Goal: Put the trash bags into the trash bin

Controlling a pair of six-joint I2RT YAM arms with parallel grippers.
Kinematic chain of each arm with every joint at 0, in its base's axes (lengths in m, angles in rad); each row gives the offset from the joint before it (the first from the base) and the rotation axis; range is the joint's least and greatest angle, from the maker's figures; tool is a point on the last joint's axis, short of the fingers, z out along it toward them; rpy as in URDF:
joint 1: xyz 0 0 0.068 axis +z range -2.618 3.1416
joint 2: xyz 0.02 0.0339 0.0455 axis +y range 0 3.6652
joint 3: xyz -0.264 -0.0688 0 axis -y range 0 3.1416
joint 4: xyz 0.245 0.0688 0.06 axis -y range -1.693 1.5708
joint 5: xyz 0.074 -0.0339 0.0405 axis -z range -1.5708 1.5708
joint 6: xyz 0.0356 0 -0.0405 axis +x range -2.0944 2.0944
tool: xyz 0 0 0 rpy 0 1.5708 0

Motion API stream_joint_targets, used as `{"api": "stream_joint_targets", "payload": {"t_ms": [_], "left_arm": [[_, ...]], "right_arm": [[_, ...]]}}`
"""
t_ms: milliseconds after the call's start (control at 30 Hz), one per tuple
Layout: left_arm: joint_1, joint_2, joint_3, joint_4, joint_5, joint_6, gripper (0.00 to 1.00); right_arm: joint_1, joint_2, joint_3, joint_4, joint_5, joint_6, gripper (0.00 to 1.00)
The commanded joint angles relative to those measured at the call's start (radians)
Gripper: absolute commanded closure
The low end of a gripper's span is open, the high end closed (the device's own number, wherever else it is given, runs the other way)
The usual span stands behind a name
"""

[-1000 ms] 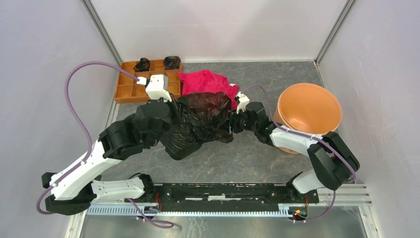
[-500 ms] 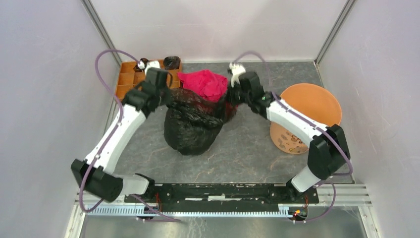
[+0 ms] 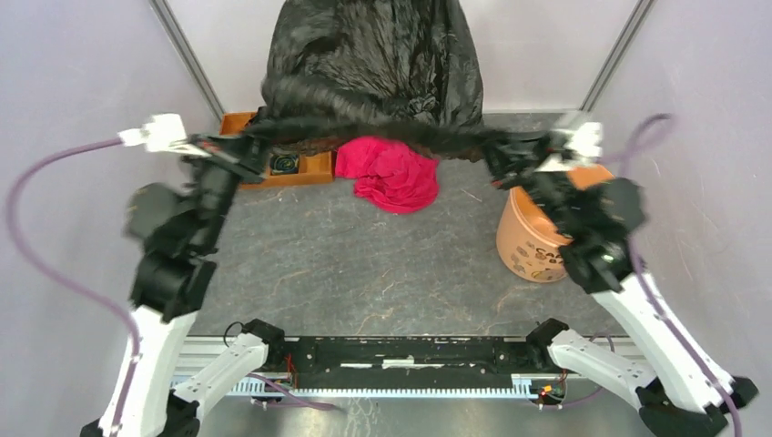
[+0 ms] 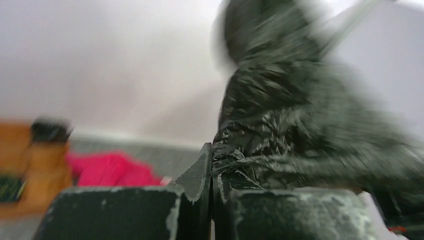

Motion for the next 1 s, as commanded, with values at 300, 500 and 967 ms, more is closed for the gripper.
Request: {"api": "stream_joint_targets", "payload": {"t_ms": [300, 500, 967], "left_arm": [[0.004, -0.113, -0.637, -0.294, -0.026, -0.228, 0.98], [0.004, 0.085, -0.078, -0.351, -0.009, -0.042, 0.98], [0.003, -0.031, -0.495, -0.405, -0.172, -0.137, 0.98]], "right_arm": [[0.155, 0.259, -0.457, -0.109, -0.103, 0.066, 0.99], [0.154, 0.231, -0.032, -0.325, 0.046, -0.052, 0.99], [0.154, 0.156, -0.492, -0.096, 0.037, 0.082, 0.99]]}}
